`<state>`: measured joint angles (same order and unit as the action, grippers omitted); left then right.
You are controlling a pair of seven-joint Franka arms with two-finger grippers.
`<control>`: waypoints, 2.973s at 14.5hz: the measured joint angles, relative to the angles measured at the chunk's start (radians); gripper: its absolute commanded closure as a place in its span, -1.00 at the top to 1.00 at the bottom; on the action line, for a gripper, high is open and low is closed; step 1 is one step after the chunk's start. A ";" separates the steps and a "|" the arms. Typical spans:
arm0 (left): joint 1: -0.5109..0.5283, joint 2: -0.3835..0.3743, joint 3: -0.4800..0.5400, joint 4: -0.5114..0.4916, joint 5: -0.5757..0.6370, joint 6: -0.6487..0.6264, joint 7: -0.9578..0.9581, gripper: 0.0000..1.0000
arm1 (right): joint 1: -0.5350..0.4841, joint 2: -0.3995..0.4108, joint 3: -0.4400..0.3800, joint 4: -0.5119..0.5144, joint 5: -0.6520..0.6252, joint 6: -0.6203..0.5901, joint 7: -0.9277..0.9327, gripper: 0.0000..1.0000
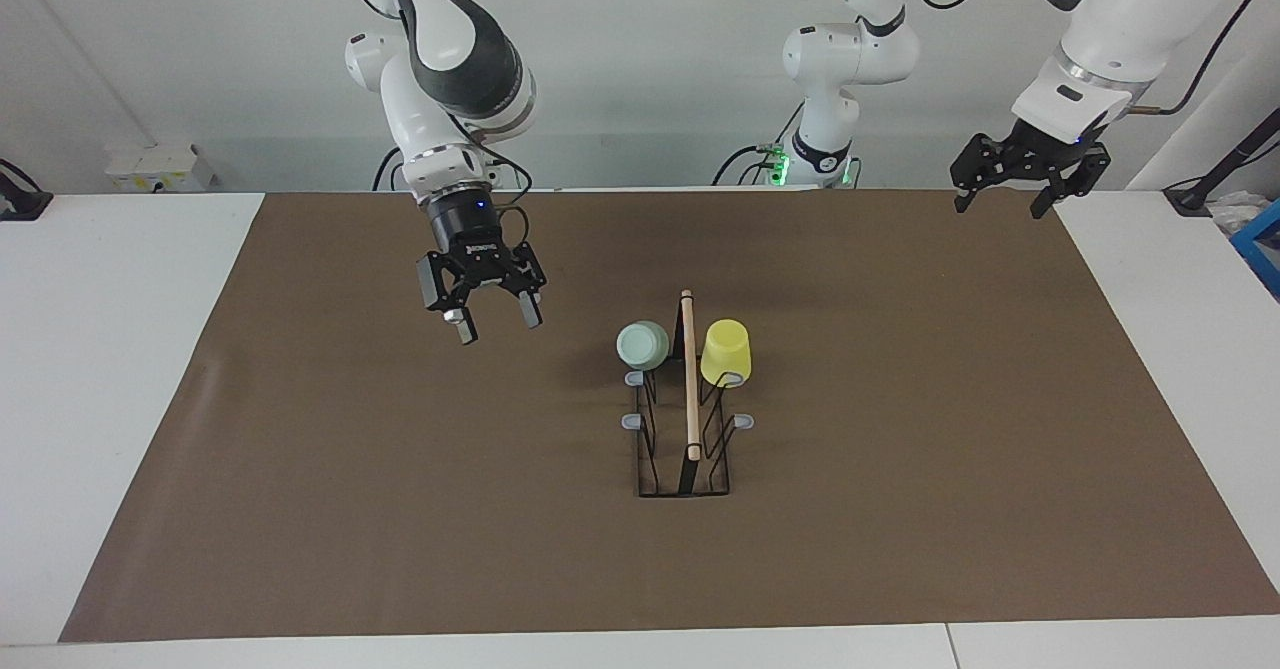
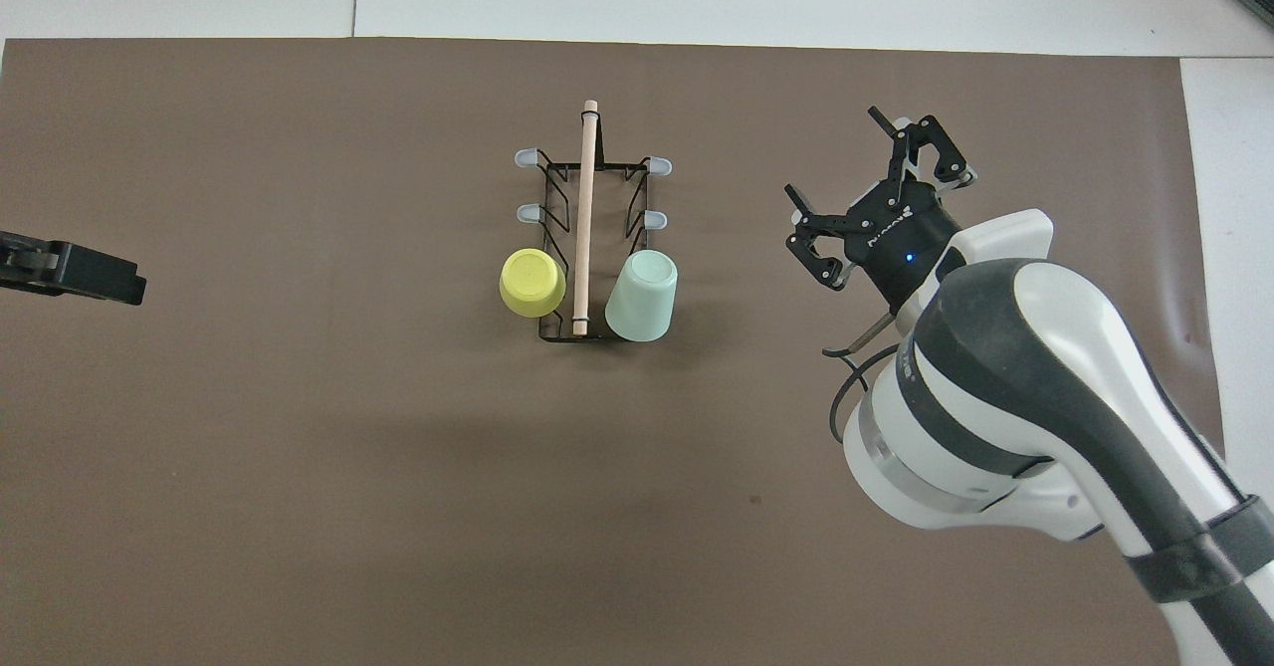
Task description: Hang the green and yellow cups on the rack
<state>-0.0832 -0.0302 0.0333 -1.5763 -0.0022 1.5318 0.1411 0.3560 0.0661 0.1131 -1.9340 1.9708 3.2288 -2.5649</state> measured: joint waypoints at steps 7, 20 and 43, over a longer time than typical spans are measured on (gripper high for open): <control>0.000 0.000 0.000 0.000 0.000 0.000 0.000 1.00 | 0.008 0.001 0.021 0.001 -0.211 -0.011 0.296 1.00; 0.000 -0.001 0.000 0.000 0.000 0.000 0.000 1.00 | -0.030 0.012 0.037 0.061 -0.409 -0.302 0.738 1.00; 0.000 -0.001 0.000 0.000 0.000 0.000 0.000 1.00 | -0.357 -0.039 0.022 0.086 -1.654 -1.199 2.058 1.00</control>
<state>-0.0832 -0.0309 0.0334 -1.5764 -0.0022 1.5318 0.1411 -0.0007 0.0268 0.1348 -1.8483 0.3165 2.0303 -0.5064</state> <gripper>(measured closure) 0.000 0.000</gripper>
